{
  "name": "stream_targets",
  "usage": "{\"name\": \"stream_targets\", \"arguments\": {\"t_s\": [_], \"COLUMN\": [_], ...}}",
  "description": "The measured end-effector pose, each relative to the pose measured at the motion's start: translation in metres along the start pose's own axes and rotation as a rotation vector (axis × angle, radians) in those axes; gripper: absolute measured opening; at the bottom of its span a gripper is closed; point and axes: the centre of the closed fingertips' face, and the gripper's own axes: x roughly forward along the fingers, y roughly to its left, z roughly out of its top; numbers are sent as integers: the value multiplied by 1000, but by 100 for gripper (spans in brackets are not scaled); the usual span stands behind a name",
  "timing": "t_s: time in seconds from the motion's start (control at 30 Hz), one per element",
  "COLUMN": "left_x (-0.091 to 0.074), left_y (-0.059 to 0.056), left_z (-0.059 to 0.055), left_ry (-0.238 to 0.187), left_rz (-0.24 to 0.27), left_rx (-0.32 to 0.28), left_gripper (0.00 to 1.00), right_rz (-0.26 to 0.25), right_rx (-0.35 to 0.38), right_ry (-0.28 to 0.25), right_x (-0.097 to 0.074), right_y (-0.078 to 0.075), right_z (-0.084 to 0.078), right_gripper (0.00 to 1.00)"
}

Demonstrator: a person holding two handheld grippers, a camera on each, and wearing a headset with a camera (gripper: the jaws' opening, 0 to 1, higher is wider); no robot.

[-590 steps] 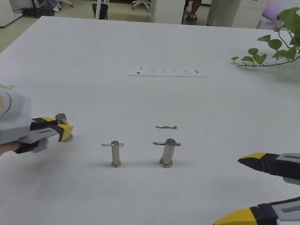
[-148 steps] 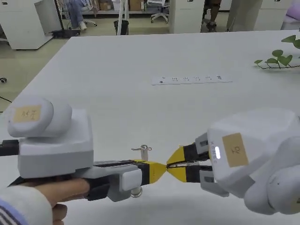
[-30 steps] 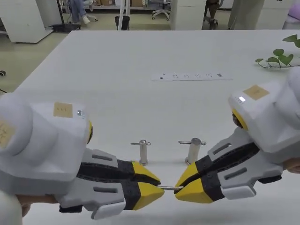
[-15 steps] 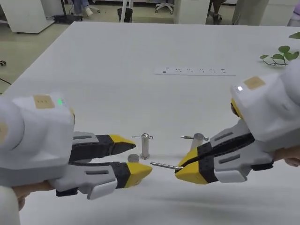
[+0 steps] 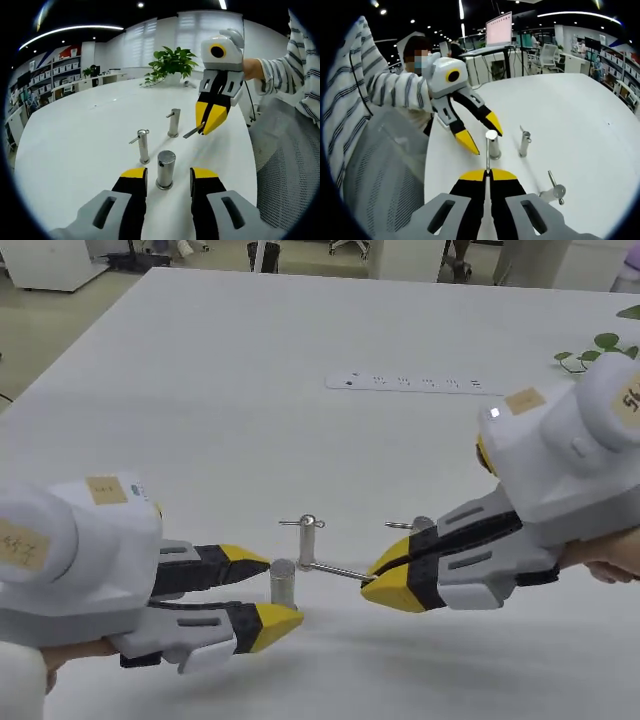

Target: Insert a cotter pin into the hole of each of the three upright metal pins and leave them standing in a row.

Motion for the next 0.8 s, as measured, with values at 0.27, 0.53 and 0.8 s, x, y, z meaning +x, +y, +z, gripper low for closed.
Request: {"name": "stream_targets", "arguments": {"t_s": [0.27, 0.53, 0.8], "left_x": [7, 15, 17], "left_y": [4, 4, 6], "left_z": [-5, -12, -16], "left_ry": [-7, 1, 10], "left_rz": [-1, -1, -2], "left_rx": [-28, -37, -25], "left_gripper": [27, 21, 15], "right_rz": [-21, -34, -28], "right_rx": [15, -28, -45], "right_ry": [21, 70, 88], "right_x": [2, 5, 10], "right_y": [-5, -10, -9], "right_z": [-3, -6, -5], "right_gripper": [4, 4, 4]}}
